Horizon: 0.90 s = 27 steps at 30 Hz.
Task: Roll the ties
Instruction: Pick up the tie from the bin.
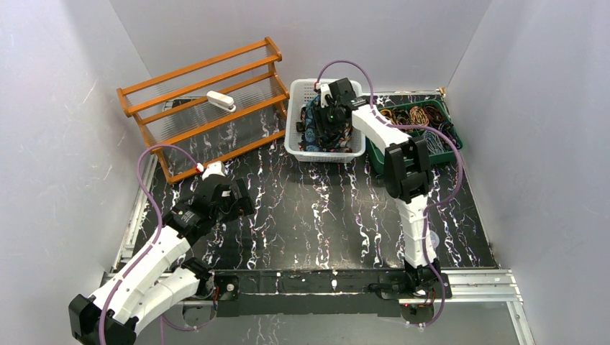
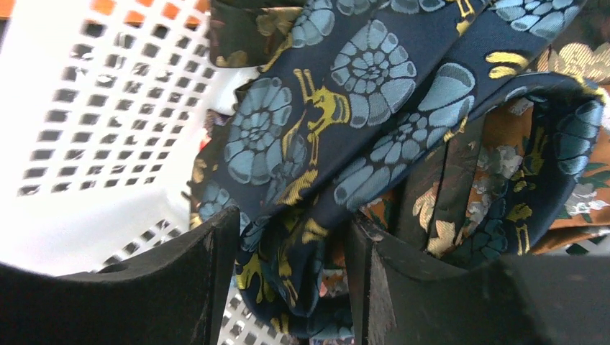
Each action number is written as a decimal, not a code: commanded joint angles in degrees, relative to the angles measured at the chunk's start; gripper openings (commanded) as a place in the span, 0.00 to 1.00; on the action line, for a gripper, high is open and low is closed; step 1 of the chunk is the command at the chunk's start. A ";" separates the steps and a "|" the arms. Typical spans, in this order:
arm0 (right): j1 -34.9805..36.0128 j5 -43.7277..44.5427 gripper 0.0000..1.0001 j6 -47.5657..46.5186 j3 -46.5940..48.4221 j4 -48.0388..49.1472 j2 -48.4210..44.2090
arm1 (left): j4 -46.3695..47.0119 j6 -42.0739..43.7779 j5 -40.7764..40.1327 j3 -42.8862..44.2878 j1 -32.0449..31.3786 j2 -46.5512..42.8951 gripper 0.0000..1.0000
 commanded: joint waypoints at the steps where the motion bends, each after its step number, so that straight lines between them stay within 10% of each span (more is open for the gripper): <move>1: 1.61 5.87 0.63 1.68 3.92 -0.17 3.57 | -1.14 0.14 -0.41 -0.40 0.19 -0.32 0.98; 13: 4.15 22.63 0.35 0.97 4.42 3.70 -3.47 | -1.45 0.32 -0.74 -0.08 0.18 -0.56 0.98; 27: 4.06 18.84 0.11 3.43 11.45 -2.28 -8.76 | -1.53 0.01 -0.17 0.17 0.18 -0.49 0.98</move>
